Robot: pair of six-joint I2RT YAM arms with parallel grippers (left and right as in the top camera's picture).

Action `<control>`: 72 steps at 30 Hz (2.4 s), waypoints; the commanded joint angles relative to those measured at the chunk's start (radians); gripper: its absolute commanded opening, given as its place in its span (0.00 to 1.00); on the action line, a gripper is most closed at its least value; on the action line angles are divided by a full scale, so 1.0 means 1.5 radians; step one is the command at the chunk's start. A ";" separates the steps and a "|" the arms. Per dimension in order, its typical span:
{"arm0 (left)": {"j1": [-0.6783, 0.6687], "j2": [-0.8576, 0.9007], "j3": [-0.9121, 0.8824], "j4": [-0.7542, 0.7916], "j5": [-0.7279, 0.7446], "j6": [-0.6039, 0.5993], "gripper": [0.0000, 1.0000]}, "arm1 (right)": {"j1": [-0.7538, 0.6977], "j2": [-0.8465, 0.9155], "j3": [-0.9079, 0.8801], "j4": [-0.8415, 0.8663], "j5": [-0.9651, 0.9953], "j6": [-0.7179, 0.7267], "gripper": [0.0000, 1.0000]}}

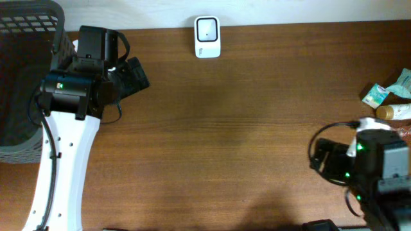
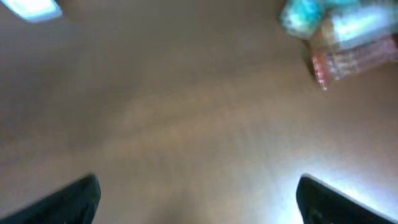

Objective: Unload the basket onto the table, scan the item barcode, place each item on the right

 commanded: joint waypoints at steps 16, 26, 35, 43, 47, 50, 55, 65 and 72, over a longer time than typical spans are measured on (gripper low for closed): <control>0.001 -0.002 0.001 0.000 -0.001 0.011 0.99 | -0.004 -0.439 -0.754 0.807 -0.139 -0.168 0.99; 0.001 -0.002 0.001 0.000 -0.001 0.011 0.99 | -0.058 -0.536 -0.818 0.830 -0.163 -0.168 0.99; 0.001 -0.002 0.001 0.000 -0.001 0.011 0.99 | -0.060 -0.536 -0.818 0.816 -0.150 -0.168 0.99; 0.001 -0.002 0.001 0.000 -0.001 0.011 0.99 | -0.060 -0.536 -0.818 0.814 -0.129 -0.185 0.99; 0.001 -0.002 0.001 0.001 -0.001 0.011 0.99 | -0.078 -0.536 -0.818 0.813 -0.135 -0.196 0.99; 0.001 -0.002 0.001 0.000 -0.001 0.011 0.99 | -0.080 -0.536 -0.818 0.813 -0.136 -0.195 0.99; 0.001 -0.002 0.001 0.000 -0.001 0.011 0.99 | -0.080 -0.536 -0.818 0.816 -0.143 -0.196 0.99; 0.001 -0.002 0.001 0.000 -0.001 0.011 0.99 | -0.080 -0.536 -0.818 0.816 -0.143 -0.196 0.99; 0.001 -0.002 0.001 0.000 -0.001 0.011 0.99 | -0.080 -0.536 -0.818 0.816 -0.143 -0.196 0.99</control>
